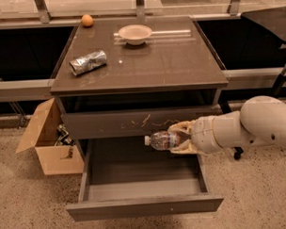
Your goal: Pick water bottle from middle drawer and place on counter
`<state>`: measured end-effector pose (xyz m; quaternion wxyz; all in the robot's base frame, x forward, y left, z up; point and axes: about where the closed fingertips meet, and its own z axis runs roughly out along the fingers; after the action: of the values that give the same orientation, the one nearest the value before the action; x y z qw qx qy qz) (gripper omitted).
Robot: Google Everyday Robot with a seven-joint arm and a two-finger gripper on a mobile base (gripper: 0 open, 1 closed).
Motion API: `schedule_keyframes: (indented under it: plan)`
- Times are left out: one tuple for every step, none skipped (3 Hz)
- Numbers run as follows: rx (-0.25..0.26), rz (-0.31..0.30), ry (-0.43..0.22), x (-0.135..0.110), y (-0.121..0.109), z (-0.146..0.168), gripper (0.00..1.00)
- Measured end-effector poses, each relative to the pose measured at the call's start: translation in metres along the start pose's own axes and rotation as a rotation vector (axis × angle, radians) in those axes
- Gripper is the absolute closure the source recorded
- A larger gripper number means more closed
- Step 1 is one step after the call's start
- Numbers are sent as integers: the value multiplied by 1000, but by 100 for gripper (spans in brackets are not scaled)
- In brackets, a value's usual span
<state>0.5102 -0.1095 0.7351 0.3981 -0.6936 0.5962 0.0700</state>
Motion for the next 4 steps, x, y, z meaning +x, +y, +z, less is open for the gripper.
schedule_keyframes:
  plan:
    - [21, -40, -7, -13, -25, -18, 100]
    - [64, -106, -9, -35, -70, -54, 100]
    - [103, -169, -1, -56, -114, -83, 100]
    - [140, -203, -26, -65, -159, -98, 100]
